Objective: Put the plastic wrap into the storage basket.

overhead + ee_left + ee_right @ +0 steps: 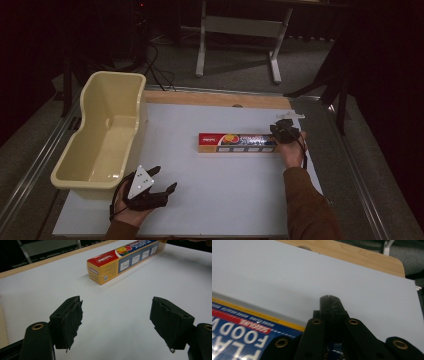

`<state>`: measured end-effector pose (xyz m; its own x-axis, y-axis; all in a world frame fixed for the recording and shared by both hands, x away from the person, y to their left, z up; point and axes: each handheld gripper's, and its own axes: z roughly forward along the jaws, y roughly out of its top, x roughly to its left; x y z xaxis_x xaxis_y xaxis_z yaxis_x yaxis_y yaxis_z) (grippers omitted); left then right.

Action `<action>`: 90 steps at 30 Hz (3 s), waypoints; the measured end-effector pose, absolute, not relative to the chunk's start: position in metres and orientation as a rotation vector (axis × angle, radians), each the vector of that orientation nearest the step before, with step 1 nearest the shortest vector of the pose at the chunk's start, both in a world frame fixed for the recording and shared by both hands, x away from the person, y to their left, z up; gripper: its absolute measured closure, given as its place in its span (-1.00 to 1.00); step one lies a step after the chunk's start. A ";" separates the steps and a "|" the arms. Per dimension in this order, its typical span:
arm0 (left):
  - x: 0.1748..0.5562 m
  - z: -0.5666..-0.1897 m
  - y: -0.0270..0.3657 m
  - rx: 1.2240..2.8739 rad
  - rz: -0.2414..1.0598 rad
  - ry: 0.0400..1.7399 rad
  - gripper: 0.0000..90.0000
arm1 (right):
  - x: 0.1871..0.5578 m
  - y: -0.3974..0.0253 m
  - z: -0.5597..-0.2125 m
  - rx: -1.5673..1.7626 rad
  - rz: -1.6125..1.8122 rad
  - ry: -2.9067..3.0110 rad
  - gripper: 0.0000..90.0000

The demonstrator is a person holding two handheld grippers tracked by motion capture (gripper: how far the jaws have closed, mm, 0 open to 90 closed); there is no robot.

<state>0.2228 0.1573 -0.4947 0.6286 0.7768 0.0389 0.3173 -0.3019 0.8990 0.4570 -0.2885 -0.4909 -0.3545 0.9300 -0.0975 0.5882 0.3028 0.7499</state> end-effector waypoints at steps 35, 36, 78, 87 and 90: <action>0.223 -0.495 0.157 1.874 0.611 0.878 -0.39 | 0.349 -0.311 -0.487 1.494 0.898 2.305 1.00; 0.223 -0.495 0.157 1.871 0.611 0.879 -0.39 | 0.348 -0.311 -0.487 1.470 0.917 2.298 0.97; 0.223 -0.494 0.156 1.879 0.608 0.868 -0.39 | 0.397 -0.198 -0.466 0.665 0.593 2.884 -0.39; 0.223 -0.495 0.155 1.881 0.606 0.867 -0.39 | 0.409 -0.184 -0.474 0.635 0.390 2.984 -0.40; 0.223 -0.494 0.156 1.880 0.605 0.869 -0.39 | 0.412 -0.180 -0.478 0.634 0.341 3.015 -0.38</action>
